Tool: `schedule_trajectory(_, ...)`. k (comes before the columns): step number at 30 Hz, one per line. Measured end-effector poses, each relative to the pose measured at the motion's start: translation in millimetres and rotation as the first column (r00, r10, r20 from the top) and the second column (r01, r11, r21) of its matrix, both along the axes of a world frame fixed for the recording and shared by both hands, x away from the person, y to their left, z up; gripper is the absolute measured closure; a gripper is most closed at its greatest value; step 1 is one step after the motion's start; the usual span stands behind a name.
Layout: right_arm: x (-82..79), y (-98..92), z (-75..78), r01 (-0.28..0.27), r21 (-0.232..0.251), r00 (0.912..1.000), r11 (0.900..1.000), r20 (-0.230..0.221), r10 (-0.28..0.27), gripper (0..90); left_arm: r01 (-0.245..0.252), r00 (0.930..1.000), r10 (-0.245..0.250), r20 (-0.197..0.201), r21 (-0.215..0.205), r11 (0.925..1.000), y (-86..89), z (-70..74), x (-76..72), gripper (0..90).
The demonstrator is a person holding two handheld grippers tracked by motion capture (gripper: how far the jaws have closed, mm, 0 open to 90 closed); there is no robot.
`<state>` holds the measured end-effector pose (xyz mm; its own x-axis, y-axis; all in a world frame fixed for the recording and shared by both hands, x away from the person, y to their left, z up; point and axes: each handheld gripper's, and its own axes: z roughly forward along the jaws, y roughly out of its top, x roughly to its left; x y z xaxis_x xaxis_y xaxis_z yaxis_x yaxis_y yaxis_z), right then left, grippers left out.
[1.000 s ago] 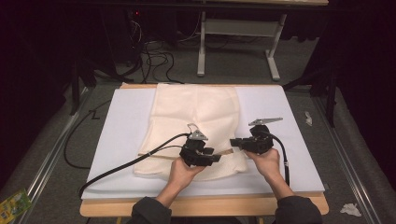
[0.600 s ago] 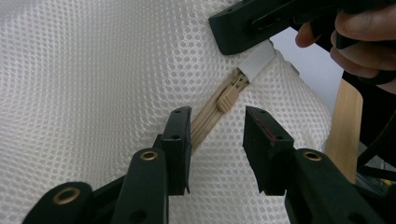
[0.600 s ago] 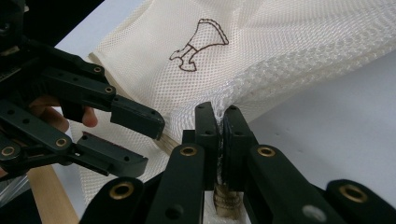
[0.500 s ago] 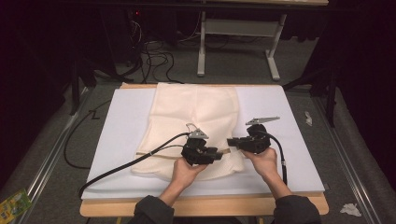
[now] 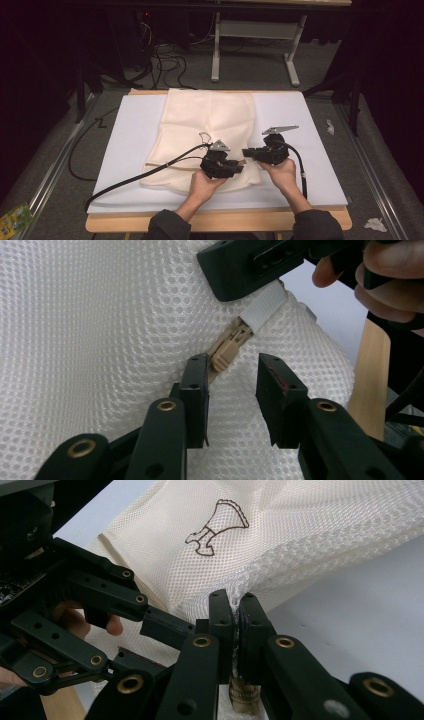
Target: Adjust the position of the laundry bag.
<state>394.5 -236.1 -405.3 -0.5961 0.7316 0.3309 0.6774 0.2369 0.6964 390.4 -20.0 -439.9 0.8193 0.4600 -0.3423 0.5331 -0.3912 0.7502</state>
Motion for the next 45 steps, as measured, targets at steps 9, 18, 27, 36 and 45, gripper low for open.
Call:
schedule_trajectory(9, 0.1, 1.3, -0.1, -0.007, -0.002, 1.0000, 1.000, -0.002, 0.007, 88.4, 0.009, 1.0000, -0.009, 0.002, -0.027, 0.9996, -1.2, -0.8, -0.9, 75.7)
schedule_trajectory(18, 0.3, 2.0, -1.1, -0.014, -0.004, 0.9999, 1.000, -0.004, 0.014, 88.2, 0.009, 1.0000, -0.009, 0.000, -0.026, 0.9996, -2.1, -1.0, 0.6, 86.7)
schedule_trajectory(27, 0.5, 2.4, -1.7, -0.027, -0.006, 0.9996, 1.000, -0.010, 0.027, 83.6, 0.003, 1.0000, -0.003, 0.007, -0.022, 0.9998, -1.5, 1.9, 0.6, 87.2)
schedule_trajectory(36, 2.1, 4.5, -3.6, -0.025, -0.023, 0.9987, 0.999, -0.045, 0.024, 78.0, -0.001, 0.9999, 0.001, 0.011, -0.019, 0.9998, -0.9, 3.3, -0.4, 87.2)
schedule_trajectory(45, -0.4, 7.2, -5.1, -0.044, -0.057, 0.9987, 0.997, -0.030, 0.042, 86.3, 0.008, 0.9999, -0.008, 0.012, 0.006, 0.9999, 1.4, 5.2, -0.9, 87.3)
